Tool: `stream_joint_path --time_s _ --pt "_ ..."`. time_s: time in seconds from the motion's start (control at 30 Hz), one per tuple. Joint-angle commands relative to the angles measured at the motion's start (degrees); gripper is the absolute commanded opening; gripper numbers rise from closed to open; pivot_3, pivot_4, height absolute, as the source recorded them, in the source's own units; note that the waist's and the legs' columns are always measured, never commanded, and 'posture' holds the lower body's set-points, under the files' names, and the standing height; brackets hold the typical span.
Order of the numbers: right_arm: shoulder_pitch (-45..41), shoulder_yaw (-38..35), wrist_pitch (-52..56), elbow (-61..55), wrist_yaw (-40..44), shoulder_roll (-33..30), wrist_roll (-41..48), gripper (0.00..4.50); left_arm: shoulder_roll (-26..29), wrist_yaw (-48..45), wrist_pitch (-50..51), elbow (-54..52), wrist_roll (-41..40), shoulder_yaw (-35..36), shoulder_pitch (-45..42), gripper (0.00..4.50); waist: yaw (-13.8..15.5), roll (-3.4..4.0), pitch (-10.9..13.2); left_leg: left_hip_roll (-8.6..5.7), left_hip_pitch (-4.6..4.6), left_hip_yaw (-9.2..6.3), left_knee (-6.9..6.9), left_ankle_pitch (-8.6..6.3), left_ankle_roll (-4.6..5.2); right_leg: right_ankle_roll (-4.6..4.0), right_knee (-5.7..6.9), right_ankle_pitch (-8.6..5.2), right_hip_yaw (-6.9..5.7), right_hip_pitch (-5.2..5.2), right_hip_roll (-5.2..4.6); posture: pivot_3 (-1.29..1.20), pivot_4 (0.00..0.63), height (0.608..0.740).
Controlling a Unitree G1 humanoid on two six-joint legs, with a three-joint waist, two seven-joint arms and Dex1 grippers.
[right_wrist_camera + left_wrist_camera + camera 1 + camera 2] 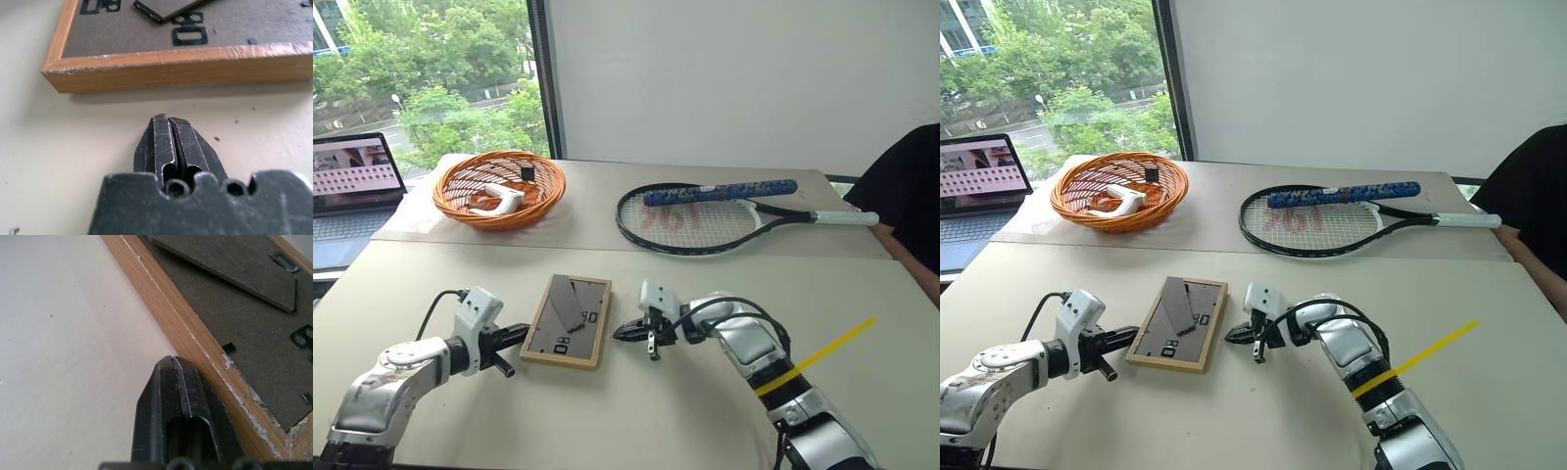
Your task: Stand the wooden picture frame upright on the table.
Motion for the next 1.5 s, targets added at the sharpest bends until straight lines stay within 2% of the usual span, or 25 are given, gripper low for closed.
stream_joint_path --time_s 0.03,0.1,0.17,0.2,0.33,0.43,0.57,0.67,0.93,1.27,1.37,1.5 --pt "-0.14 -4.72 -0.10 -5.26 1.85 -3.96 3.51 0.07 -1.30 4.31 6.95 4.77 -5.53 9.30 -4.47 0.00 0.02 0.01 0.02 0.00 0.00 -0.01 0.01 0.00 0.00 0.00 0.01 0.00 0.00 -0.01 0.00 0.00 0.150 0.692" --pt "0.03 -5.67 -1.61 -6.02 2.13 -5.59 4.05 0.07 0.97 7.00 16.83 4.52 -6.42 9.44 -6.32 0.00 -0.07 -0.02 0.03 0.00 -0.07 -0.05 0.02 0.01 0.02 0.01 0.02 0.00 0.00 -0.05 0.03 0.00 0.150 0.692" --pt "0.32 -5.44 -3.45 -6.59 2.68 -6.88 3.69 0.00 4.48 5.88 29.45 5.79 -8.93 7.45 -8.05 0.52 -0.18 -0.03 0.02 0.00 -0.08 -0.11 0.03 0.01 0.02 0.03 -0.03 -0.01 0.00 -0.01 0.04 0.00 0.150 0.692" --pt "0.44 -5.28 -4.13 -6.81 2.83 -7.11 3.70 0.00 4.42 3.70 33.67 6.72 -12.91 9.11 -8.99 0.60 -0.26 -0.03 0.02 0.00 -0.08 -0.12 0.03 0.01 0.02 0.03 -0.02 -0.01 0.00 -0.02 0.04 0.00 0.150 0.692" --pt "1.02 -3.90 -6.31 -6.88 2.51 -6.00 3.61 0.00 4.40 0.54 50.89 11.27 -23.13 13.97 -14.25 2.05 -0.66 0.01 0.03 -0.02 -0.10 -0.13 -0.05 -0.01 0.04 0.02 -0.02 -0.04 -0.02 -0.06 0.05 0.00 0.150 0.692" --pt "1.36 -2.79 -7.03 -6.44 2.10 -4.91 3.23 0.00 6.07 0.04 53.64 13.82 -29.71 13.26 -13.85 3.06 -1.06 0.01 0.03 -0.02 -0.10 -0.19 -0.07 -0.01 0.04 0.01 -0.02 -0.04 -0.05 -0.06 0.05 0.00 0.150 0.692" --pt "1.42 -1.67 -6.68 -5.87 2.49 -3.46 3.76 0.00 8.01 0.72 53.64 14.54 -33.72 11.56 -10.93 4.48 -1.68 0.01 0.03 -0.02 -0.11 -0.23 -0.09 -0.01 0.03 -0.01 -0.01 -0.03 -0.06 -0.07 0.06 0.00 0.150 0.692" --pt "1.35 -0.93 -7.04 -4.59 2.33 -2.11 3.80 0.00 7.52 1.82 53.64 13.97 -34.60 10.03 -9.74 4.48 -1.63 0.02 0.04 -0.02 -0.11 -0.25 -0.08 -0.01 0.03 -0.01 -0.01 -0.03 -0.08 -0.06 0.05 0.00 0.150 0.692" --pt "0.89 2.02 -10.15 0.68 1.26 3.19 1.91 0.00 -3.35 7.67 53.64 15.56 -34.43 5.34 -15.84 4.48 0.39 0.10 -0.01 -0.06 -0.09 -0.39 0.17 0.00 0.02 0.02 -0.05 -0.02 -0.26 -0.02 0.02 0.00 0.150 0.692" --pt "1.27 2.11 -12.04 3.57 -0.11 3.50 0.32 0.00 -5.10 12.19 53.64 16.93 -43.97 3.55 -17.21 4.48 0.15 0.09 -0.03 -0.11 -0.10 -0.56 0.07 0.04 -0.03 0.02 -0.03 0.00 -0.33 0.18 0.01 0.00 0.150 0.692" --pt "1.08 1.87 -12.34 4.00 -0.12 3.05 0.08 0.00 -5.15 14.09 53.64 17.82 -44.12 4.95 -17.25 3.77 0.04 0.09 -0.03 -0.11 -0.10 -0.58 0.05 0.04 -0.04 0.01 -0.03 0.00 -0.33 0.18 0.01 0.00 0.150 0.692" --pt "1.08 1.39 -12.11 3.13 0.06 2.20 0.29 0.00 -5.74 15.70 53.64 19.08 -44.42 7.17 -18.04 2.36 -0.05 0.09 -0.03 -0.11 -0.10 -0.59 0.05 0.06 -0.06 0.01 -0.02 0.00 -0.34 0.17 0.02 0.00 0.150 0.692"
